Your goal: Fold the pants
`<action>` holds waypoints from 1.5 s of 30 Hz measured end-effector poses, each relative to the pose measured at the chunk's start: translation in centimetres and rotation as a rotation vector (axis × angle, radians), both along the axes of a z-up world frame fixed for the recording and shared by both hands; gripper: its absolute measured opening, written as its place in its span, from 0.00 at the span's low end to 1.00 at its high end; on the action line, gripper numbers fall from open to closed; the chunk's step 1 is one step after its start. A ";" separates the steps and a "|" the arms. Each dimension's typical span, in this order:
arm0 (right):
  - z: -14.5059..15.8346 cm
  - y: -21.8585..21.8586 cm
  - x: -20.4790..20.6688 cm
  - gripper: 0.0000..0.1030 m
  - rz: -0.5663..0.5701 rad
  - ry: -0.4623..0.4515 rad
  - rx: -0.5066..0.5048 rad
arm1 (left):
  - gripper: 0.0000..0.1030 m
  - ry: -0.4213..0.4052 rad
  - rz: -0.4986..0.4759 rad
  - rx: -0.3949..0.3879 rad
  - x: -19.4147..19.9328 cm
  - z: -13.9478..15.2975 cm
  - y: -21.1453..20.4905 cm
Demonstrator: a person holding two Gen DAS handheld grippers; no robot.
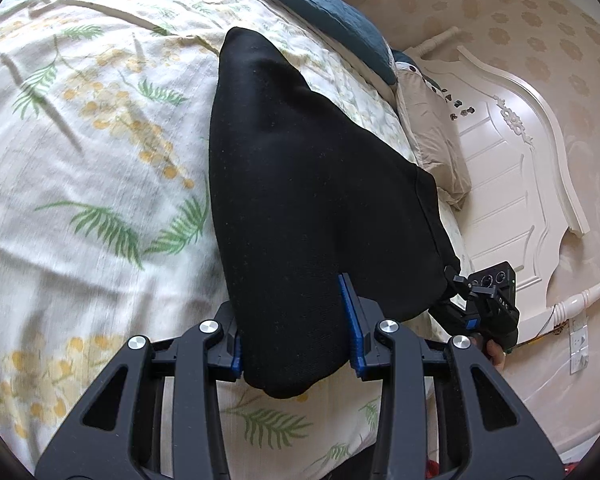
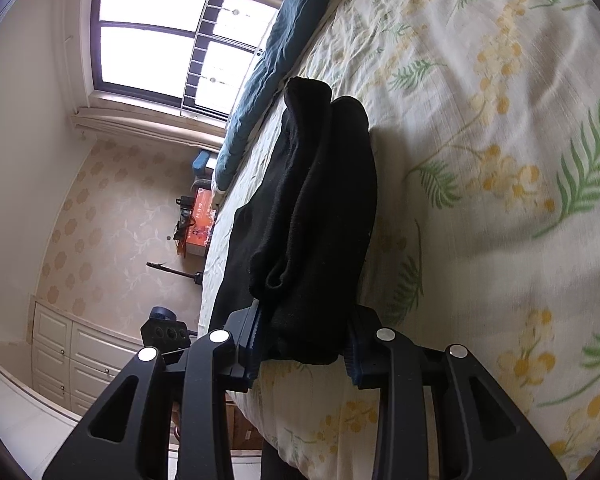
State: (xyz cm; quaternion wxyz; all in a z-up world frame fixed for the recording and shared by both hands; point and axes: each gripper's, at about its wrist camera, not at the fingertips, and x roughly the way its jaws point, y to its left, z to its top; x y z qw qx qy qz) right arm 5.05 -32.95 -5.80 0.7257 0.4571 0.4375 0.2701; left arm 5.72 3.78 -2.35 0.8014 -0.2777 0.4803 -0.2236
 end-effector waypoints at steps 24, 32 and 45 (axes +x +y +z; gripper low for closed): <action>-0.7 -0.5 -0.9 0.32 0.012 0.009 0.018 | 0.36 -0.007 0.002 -0.012 -1.0 -0.1 0.2; -0.8 -0.6 -1.0 0.32 0.012 0.011 0.018 | 0.36 -0.006 0.003 -0.013 -1.1 -0.2 0.3; -1.2 -0.8 -1.6 0.32 0.019 0.016 0.032 | 0.36 -0.005 -0.004 -0.011 -1.4 -0.2 0.6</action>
